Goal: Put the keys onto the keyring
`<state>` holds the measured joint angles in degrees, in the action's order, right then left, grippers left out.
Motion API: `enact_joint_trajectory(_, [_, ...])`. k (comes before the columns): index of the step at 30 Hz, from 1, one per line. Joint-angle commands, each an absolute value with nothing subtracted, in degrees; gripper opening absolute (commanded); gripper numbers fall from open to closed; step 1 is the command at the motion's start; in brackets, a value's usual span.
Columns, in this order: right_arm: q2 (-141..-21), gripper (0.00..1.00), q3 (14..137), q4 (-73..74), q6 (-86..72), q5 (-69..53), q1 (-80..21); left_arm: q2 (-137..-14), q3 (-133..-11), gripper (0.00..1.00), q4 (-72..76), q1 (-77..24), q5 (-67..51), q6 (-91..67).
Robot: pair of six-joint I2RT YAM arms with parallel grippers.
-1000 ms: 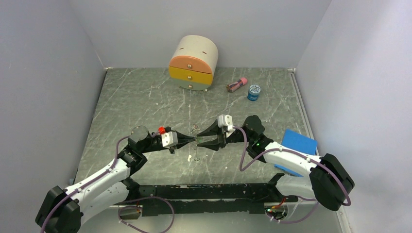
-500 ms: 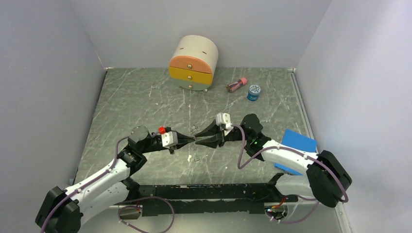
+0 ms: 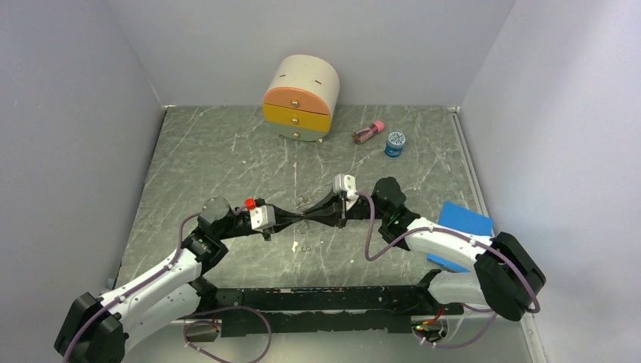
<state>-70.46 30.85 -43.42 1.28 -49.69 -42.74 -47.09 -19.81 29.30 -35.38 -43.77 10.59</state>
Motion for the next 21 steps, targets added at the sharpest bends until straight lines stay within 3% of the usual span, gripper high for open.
enact_joint_trajectory(1, [-70.41, 0.11, 31.66, -44.30, 1.76, -48.32, -42.93, -45.79, -19.76, 0.03, 34.30, -35.24, -44.34, 9.17])
enact_joint_trajectory(4, [-70.17, 0.00, 31.63, -43.92, 1.99, -47.84, -42.89, -45.79, -19.72, 0.02, 34.51, -35.23, -44.64, 8.89])
enact_joint_trajectory(9, [-69.35, 0.00, 32.37, -40.12, 4.22, -46.69, -42.97, -45.17, -20.04, 0.03, 32.56, -35.23, -43.62, 9.51])
enact_joint_trajectory(12, [-68.15, 0.00, 33.99, -33.51, 7.64, -45.47, -42.93, -43.68, -21.09, 0.26, 26.81, -35.24, -41.85, 11.91])
enact_joint_trajectory(14, [-67.51, 0.00, 35.55, -28.01, 10.64, -44.61, -42.94, -42.67, -21.91, 0.35, 22.68, -35.23, -40.63, 13.94])
enact_joint_trajectory(15, [-67.34, 0.00, 36.49, -24.84, 12.15, -44.19, -42.97, -42.17, -22.46, 0.46, 20.08, -35.24, -39.84, 15.13])
enact_joint_trajectory(21, [-66.94, 0.00, 42.21, -8.61, 19.15, -40.26, -43.45, -41.36, -24.43, 0.48, 12.27, -35.24, -35.20, 19.03])
